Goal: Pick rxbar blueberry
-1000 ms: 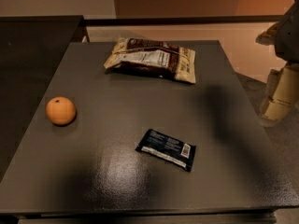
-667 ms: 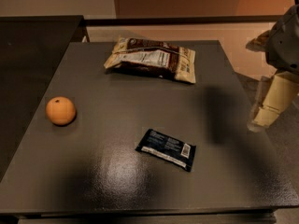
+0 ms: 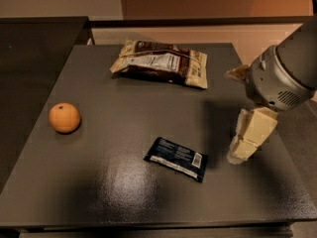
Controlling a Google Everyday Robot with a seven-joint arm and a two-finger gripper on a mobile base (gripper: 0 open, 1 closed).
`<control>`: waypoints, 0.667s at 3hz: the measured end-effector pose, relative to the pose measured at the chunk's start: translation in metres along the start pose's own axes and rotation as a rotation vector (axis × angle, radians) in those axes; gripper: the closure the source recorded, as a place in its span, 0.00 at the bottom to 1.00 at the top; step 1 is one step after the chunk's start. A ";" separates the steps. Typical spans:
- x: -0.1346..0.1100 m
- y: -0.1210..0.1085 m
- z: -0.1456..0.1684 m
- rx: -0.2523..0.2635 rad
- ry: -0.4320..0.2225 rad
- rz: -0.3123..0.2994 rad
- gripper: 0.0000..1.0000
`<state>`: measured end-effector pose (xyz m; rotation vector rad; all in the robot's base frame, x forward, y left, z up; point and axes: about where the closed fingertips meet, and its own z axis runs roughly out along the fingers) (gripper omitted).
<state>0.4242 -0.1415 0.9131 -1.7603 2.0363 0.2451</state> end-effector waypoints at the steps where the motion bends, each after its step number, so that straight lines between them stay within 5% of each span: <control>1: -0.013 0.015 0.030 -0.028 -0.054 -0.018 0.00; 2: -0.021 0.027 0.056 -0.040 -0.092 -0.025 0.00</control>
Offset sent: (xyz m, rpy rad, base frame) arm -0.0160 0.0702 -0.0756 0.1398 0.0202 0.0708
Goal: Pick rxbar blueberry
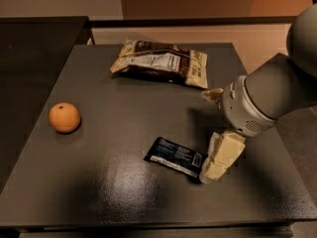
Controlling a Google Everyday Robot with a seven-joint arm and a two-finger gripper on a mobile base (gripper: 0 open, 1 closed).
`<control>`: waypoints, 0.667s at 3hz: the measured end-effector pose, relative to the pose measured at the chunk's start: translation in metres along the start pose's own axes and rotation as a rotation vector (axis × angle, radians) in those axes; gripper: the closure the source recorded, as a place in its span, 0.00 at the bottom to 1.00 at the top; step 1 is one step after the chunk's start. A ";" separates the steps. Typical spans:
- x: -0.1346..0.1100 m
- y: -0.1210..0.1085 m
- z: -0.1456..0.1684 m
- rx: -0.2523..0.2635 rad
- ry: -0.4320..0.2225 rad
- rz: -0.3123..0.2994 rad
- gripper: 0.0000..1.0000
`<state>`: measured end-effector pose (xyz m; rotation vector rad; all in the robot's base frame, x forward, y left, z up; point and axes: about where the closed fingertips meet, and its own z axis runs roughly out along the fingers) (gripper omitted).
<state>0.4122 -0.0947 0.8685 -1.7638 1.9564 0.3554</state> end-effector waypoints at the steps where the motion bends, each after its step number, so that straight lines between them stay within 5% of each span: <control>1: -0.003 0.006 0.024 -0.013 -0.019 -0.008 0.00; 2: -0.004 0.009 0.037 -0.020 -0.026 -0.009 0.00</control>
Offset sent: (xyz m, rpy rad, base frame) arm 0.0000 0.0308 -0.0479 0.0395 0.0229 0.0260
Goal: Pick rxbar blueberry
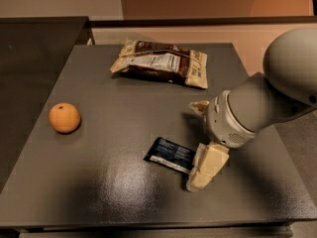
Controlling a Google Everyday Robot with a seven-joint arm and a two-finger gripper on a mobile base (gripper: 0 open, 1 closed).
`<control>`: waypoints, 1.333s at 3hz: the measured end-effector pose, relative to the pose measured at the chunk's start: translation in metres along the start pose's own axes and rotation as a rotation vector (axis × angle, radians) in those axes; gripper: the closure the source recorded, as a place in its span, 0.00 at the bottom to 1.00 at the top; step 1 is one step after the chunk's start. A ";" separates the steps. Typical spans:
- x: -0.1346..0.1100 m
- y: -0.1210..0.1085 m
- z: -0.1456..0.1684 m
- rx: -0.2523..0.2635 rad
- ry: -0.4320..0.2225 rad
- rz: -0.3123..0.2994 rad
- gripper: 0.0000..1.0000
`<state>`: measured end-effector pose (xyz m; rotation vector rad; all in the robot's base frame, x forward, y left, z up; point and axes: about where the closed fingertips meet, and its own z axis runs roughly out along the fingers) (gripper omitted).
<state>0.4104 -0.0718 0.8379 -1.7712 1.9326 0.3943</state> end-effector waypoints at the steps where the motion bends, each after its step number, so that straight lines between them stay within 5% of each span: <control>1: -0.001 0.002 0.009 -0.016 0.001 0.007 0.00; 2: -0.001 0.004 0.014 -0.032 0.006 0.017 0.00; 4: -0.003 0.009 0.021 -0.065 0.012 0.042 0.39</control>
Offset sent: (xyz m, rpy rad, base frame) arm -0.0013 0.0117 -0.0209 -0.0011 0.0701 -0.0004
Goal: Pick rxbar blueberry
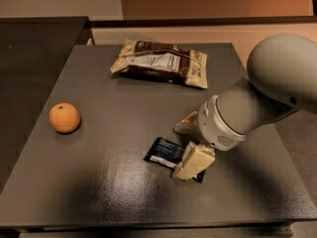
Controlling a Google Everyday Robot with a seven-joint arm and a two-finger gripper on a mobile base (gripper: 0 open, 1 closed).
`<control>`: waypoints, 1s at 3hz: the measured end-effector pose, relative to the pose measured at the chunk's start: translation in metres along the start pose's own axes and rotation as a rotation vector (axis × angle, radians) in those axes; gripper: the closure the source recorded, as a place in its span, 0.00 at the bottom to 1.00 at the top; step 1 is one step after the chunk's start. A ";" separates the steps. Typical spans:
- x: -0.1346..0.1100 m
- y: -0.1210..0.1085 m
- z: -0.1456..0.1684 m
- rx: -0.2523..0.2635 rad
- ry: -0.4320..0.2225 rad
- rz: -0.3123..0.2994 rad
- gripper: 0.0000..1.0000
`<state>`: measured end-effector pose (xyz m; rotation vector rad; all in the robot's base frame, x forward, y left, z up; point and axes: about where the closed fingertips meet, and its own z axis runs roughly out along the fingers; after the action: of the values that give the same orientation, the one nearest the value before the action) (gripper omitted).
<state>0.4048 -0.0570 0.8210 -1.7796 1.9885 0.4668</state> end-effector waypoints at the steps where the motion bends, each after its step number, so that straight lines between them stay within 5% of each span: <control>1: -0.002 0.001 -0.001 -0.007 -0.001 0.007 0.62; 3: -0.004 0.000 -0.005 -0.008 -0.001 0.008 1.00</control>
Offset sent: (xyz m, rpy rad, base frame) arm 0.0032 0.0036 0.0086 0.0321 0.0697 -0.0424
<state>0.4043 -0.0559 0.8277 -1.7766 1.9959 0.4784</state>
